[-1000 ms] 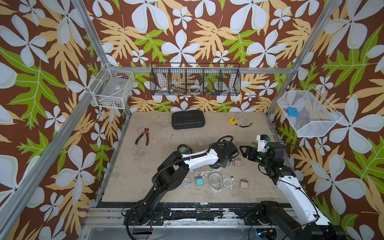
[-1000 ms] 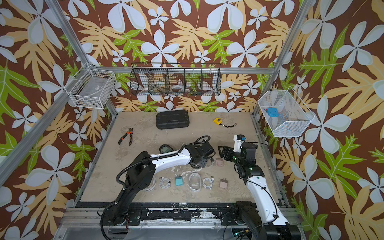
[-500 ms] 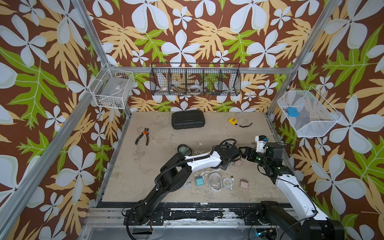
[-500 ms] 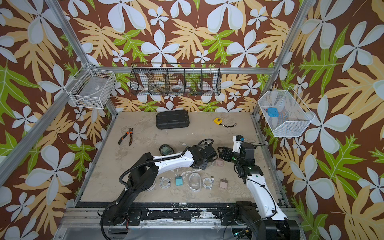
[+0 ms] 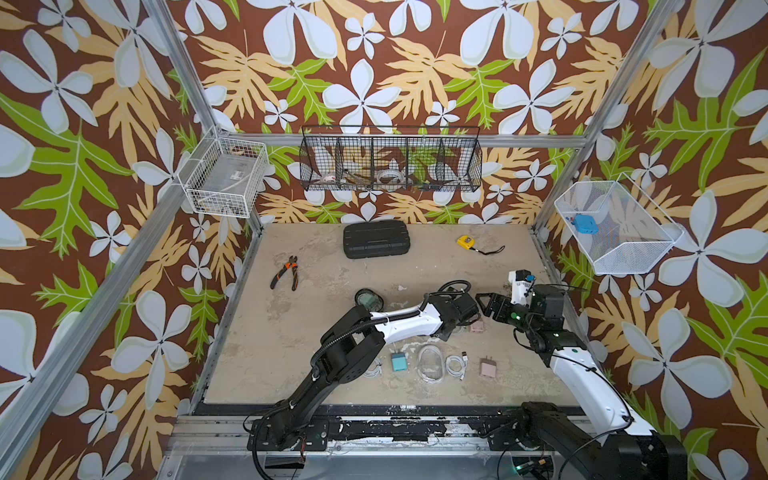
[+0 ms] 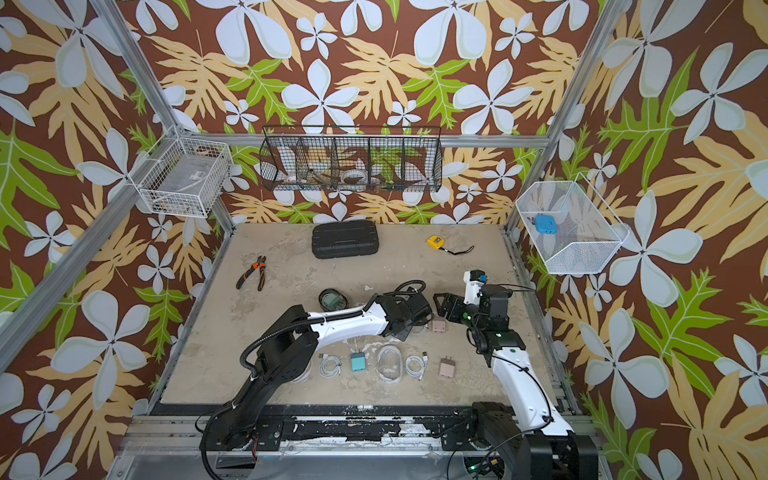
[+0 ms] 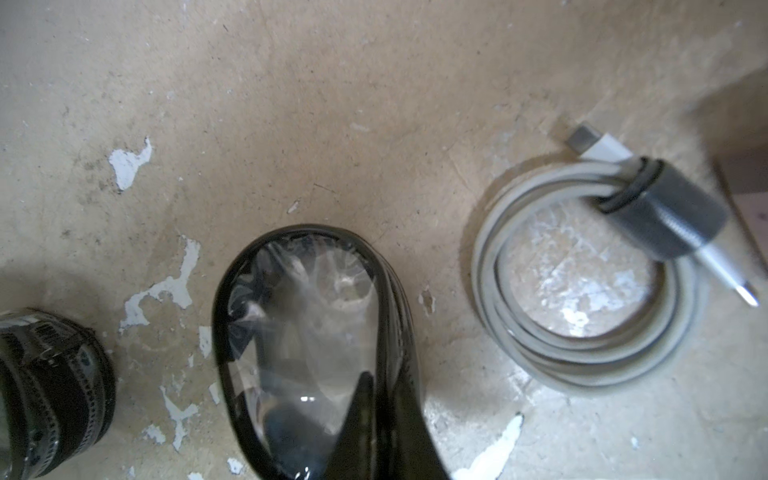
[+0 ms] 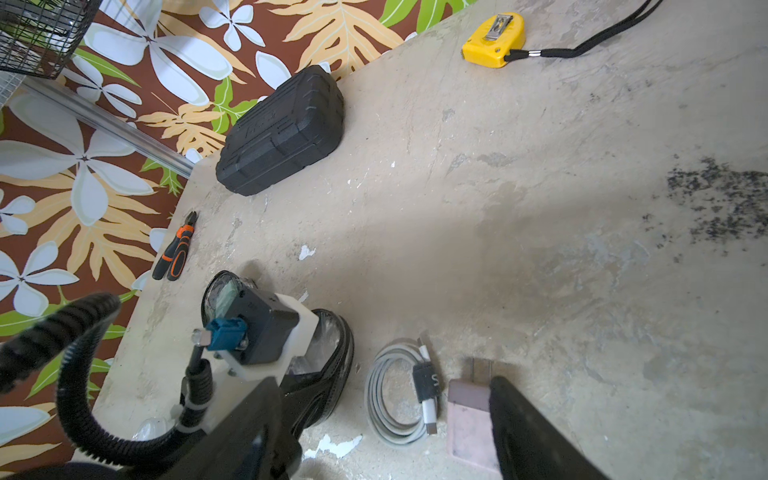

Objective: Pack away charging kits
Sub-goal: Pick up the storage bag at the center of the board.

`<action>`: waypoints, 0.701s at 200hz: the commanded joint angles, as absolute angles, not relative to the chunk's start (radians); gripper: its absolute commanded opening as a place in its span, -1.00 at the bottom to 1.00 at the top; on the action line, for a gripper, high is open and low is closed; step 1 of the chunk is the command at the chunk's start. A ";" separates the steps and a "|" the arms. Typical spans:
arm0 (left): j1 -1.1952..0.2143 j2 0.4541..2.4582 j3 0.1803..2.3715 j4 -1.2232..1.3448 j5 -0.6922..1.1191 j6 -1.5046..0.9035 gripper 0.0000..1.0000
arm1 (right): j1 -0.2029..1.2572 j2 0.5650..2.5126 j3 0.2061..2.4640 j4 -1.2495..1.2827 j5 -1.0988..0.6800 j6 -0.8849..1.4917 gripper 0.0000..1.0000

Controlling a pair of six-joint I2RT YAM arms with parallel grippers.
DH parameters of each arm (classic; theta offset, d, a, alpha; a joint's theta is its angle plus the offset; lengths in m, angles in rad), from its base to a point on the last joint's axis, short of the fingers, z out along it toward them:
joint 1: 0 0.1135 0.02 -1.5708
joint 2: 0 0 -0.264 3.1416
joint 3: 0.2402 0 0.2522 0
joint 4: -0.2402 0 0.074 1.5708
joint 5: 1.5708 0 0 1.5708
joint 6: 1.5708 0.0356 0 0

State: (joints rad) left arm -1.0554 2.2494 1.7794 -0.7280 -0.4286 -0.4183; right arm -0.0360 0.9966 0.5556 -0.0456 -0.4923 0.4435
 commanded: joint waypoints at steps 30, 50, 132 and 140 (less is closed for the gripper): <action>-1.052 2.213 1.765 -0.729 -0.426 -0.386 -0.97 | -0.034 1.016 0.563 -0.012 -0.526 0.448 0.58; -1.041 2.191 1.741 -0.724 -0.397 -0.380 -1.00 | -0.035 1.040 0.574 -0.015 -0.556 0.436 0.54; -0.944 1.954 1.424 -0.487 -0.229 -0.459 -1.00 | 0.160 1.246 0.682 -0.110 -0.435 0.366 -0.06; -0.939 1.938 1.392 -0.448 -0.203 -0.472 -1.00 | 0.165 1.264 0.700 -0.134 -0.397 0.344 -0.07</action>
